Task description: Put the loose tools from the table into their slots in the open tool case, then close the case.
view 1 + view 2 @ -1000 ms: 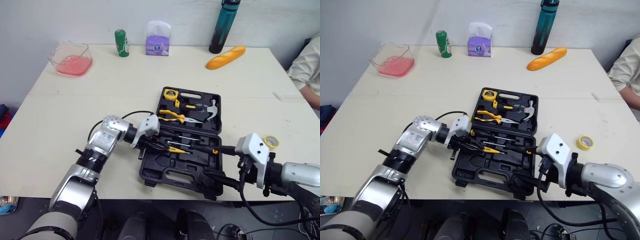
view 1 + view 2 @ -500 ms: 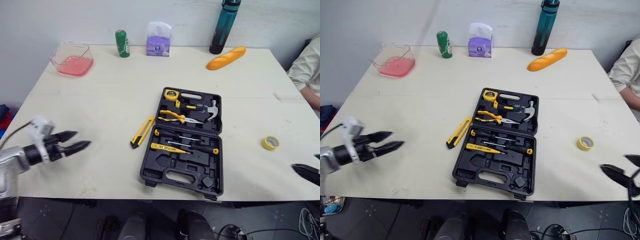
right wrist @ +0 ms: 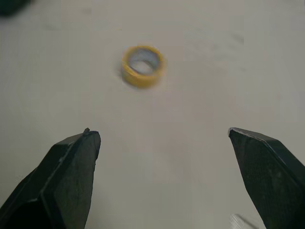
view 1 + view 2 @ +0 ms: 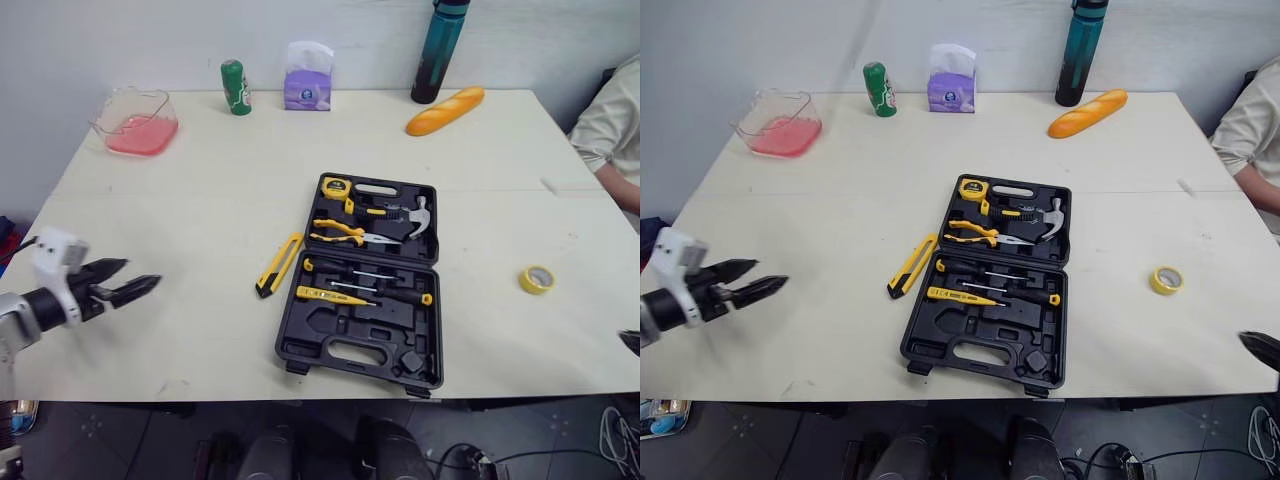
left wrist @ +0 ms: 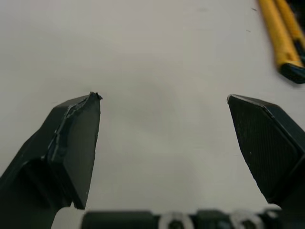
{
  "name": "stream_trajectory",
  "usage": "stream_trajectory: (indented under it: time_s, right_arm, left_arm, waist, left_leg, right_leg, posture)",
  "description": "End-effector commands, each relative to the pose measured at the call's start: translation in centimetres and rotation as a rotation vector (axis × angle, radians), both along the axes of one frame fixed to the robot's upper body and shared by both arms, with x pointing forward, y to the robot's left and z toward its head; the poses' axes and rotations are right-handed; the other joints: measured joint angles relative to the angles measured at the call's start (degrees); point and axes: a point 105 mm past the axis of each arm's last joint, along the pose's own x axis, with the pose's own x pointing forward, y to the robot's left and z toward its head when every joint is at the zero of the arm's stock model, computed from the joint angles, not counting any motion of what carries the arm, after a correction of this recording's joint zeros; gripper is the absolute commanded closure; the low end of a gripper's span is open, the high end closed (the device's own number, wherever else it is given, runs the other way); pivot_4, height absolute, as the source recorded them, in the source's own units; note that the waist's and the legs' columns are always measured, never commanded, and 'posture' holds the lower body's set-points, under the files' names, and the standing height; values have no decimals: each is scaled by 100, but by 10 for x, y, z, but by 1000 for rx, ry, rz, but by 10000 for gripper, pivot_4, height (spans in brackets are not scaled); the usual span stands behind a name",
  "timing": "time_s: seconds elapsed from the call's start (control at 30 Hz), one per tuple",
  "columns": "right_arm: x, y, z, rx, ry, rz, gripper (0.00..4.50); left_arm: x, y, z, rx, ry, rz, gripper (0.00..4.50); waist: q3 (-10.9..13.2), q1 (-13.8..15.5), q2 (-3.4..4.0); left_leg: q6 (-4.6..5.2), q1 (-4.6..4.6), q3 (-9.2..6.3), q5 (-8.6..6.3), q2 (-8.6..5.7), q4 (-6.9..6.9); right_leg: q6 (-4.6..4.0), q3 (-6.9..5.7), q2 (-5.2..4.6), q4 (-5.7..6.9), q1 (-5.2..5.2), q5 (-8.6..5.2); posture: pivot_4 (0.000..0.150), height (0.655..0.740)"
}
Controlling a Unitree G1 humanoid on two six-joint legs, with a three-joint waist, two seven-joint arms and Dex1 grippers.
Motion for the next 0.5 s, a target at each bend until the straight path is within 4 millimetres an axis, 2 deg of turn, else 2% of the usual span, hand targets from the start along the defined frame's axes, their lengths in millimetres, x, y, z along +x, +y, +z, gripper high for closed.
stream_trajectory:
  time_s: [0.03, 0.1, 0.17, 0.27, 0.33, 0.4, 0.5]
  right_arm:
    - [8, 50, 11, 51, -55, 155, 0]
    - [13, 84, 14, 91, -78, 249, 0]
    - [15, 115, 17, 117, -86, 350, 0]
    - [14, 154, 21, 139, -92, 488, 0]
    - [15, 172, 24, 138, -94, 555, 0]
    - [18, 183, 28, 139, -103, 595, 0]
    - [25, 198, 36, 146, -133, 646, 0]
  left_arm:
    - [3, -38, 9, 3, -26, -62, 177]
    - [2, -61, 7, 11, -15, -103, 177]
    - [8, -72, 3, 7, -1, -57, 177]
    - [8, -95, -6, 23, 18, -79, 177]
    - [8, -107, -13, 26, 30, -95, 177]
    - [13, -115, -18, -8, 57, -77, 177]
    - [23, -124, -29, 30, 74, -65, 177]
  waist:
    - [2, 20, 3]
    - [4, 29, -1]
    - [4, 28, -1]
    - [5, 26, -3]
    - [8, 24, -7]
    - [11, 23, -12]
    - [15, 25, -25]
  left_leg:
    - [-1, -1, 0, 1, 0, 0]
    - [-5, -4, -9, 5, 1, -1]
    - [-4, -4, -7, 7, -1, 0]
    - [-1, -3, -6, 9, -2, 2]
    - [12, -4, -6, 17, -1, 1]
    - [19, -4, -5, 21, 1, 2]
    - [20, -5, -4, 23, 3, 6]
  right_leg:
    - [0, -1, 1, 3, 0, 0]
    - [0, -7, 6, 9, 0, 0]
    - [2, -6, 8, 10, 2, 1]
    - [3, -3, 10, 10, 4, 2]
    - [3, -4, 19, 8, 3, 2]
    - [3, -2, 26, 5, 3, 2]
    - [3, 5, 32, 6, 2, 2]
  posture:
    - [1500, 7327]
    - [1500, 7327]
    - [1500, 7327]
    - [1500, 7327]
    - [1500, 7327]
    - [1500, 7327]
    - [1500, 7327]
